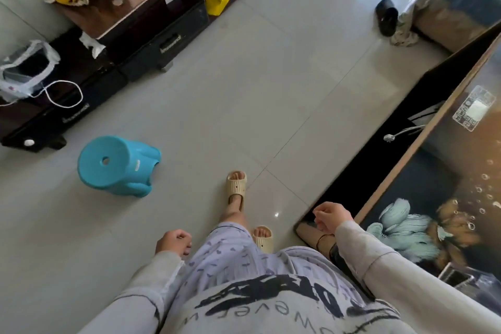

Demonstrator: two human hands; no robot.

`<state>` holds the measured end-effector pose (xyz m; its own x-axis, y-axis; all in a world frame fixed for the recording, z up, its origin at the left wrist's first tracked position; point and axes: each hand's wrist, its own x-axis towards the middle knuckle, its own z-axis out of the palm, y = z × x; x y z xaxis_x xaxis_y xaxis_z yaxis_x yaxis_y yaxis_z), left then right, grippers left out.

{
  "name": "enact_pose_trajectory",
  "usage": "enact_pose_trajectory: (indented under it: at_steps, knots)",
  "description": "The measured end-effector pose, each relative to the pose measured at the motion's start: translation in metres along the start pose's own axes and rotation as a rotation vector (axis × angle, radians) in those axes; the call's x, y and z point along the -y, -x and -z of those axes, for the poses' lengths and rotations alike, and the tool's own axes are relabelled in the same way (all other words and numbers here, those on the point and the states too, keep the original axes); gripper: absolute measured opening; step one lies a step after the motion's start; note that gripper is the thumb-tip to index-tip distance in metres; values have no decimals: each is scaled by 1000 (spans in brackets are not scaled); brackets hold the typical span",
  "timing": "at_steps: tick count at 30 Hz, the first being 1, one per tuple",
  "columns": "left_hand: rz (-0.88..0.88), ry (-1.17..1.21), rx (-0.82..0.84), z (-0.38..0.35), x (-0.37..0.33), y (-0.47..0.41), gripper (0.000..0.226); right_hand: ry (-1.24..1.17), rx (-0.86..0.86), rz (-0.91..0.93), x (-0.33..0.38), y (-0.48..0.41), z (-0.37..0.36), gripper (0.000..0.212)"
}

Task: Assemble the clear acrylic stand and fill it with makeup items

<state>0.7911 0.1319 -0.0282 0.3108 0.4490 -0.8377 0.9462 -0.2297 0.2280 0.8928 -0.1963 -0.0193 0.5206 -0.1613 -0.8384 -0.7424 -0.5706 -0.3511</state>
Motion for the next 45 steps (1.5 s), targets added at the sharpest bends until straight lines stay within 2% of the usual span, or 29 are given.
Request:
enact_pose_trajectory:
  at_steps: [9,13,18,27,36,39,45]
  knots:
    - [-265,-264,129,51,-205,-83,34,-255,-142,-276,10,-11,-15,15]
    - [-380,-323,156,46,-290,-84,34,-445,-196,-406,12,-15,-18,13]
    - [-414,-397,225,20,-353,-83,33,-544,-217,-479,27,-32,0,21]
    - [-299,-500,233,-29,-418,-95,29,-574,-214,-378,95,-111,113,15]
    - [-229,-425,189,-78,-509,-91,27,-559,-225,-213,154,-176,263,11]
    - [-243,-422,200,-97,-556,-93,27,-576,-235,-217,162,-193,293,12]
    - [-320,-499,260,-151,-678,-100,29,-677,-251,-338,169,-235,333,13]
